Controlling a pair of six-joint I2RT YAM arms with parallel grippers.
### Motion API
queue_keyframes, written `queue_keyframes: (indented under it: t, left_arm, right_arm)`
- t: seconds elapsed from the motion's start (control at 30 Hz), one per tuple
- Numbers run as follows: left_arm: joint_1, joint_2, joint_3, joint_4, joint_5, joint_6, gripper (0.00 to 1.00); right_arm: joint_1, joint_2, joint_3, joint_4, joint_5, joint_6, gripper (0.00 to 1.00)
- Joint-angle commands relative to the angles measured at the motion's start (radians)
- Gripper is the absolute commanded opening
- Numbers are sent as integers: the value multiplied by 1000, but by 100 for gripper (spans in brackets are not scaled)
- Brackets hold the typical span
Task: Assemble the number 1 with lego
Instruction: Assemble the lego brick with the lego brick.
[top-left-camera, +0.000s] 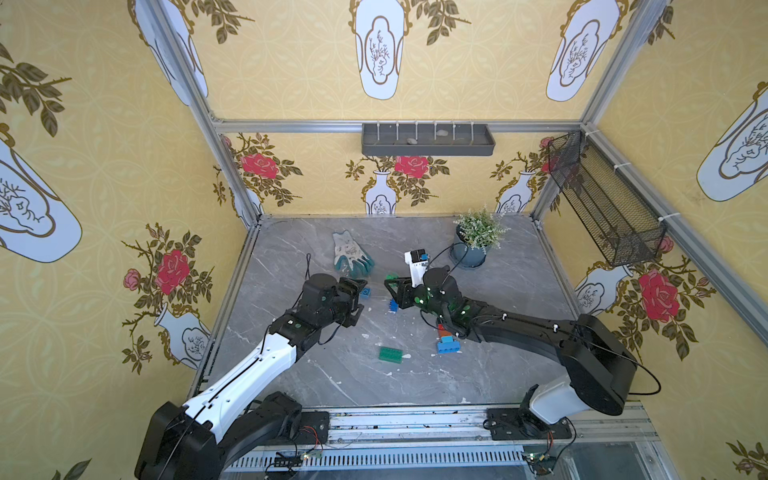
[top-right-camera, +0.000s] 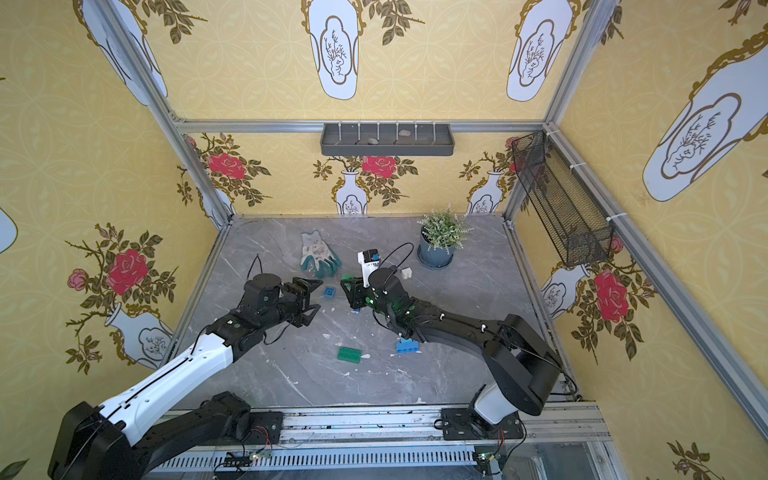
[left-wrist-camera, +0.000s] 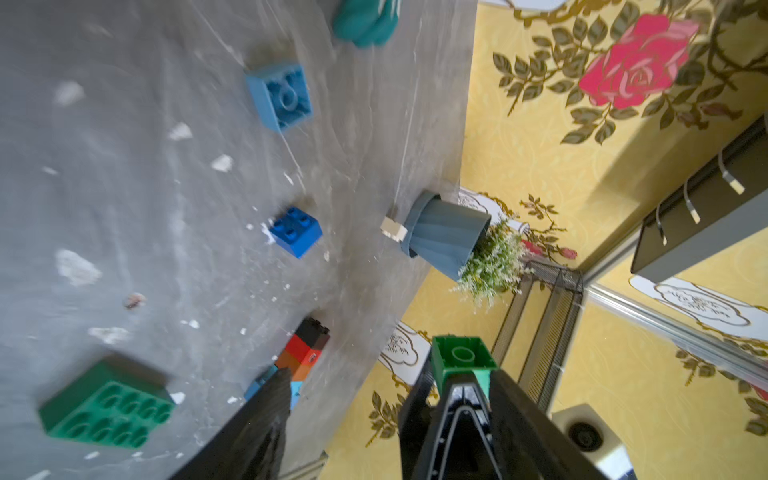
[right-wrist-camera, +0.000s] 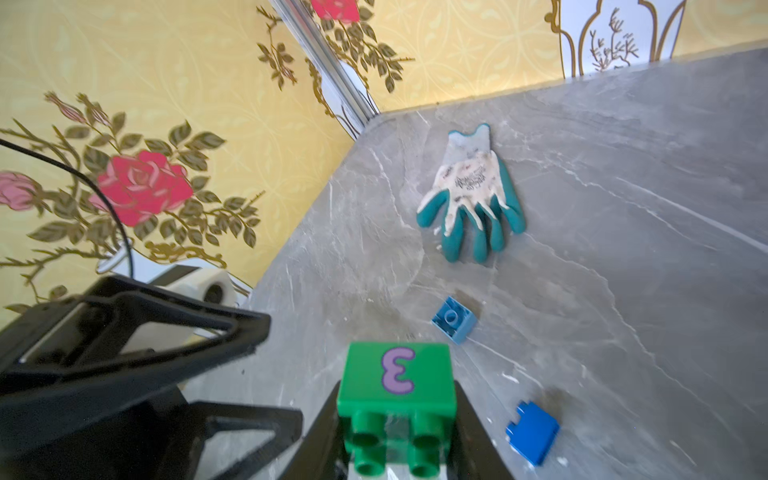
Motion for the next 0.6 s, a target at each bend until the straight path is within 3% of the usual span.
queue_keyframes:
  t: [0.0, 0.1, 0.3, 0.57]
  left_arm:
    - [29, -58, -19, -150, -128, 158, 74]
    - [69, -89, -59, -155, -105, 276, 73]
    - [207, -44, -127, -58, 128, 449, 74]
    - [232, -66, -157, -104, 129, 480, 74]
  right_arm:
    - [6, -20, 67, -271, -72, -168, 29]
    - [26, 4, 179, -545, -152, -328, 27]
    - [84, 133, 398, -963, -224, -550, 22]
    - [172, 363, 660, -1327, -187, -633, 22]
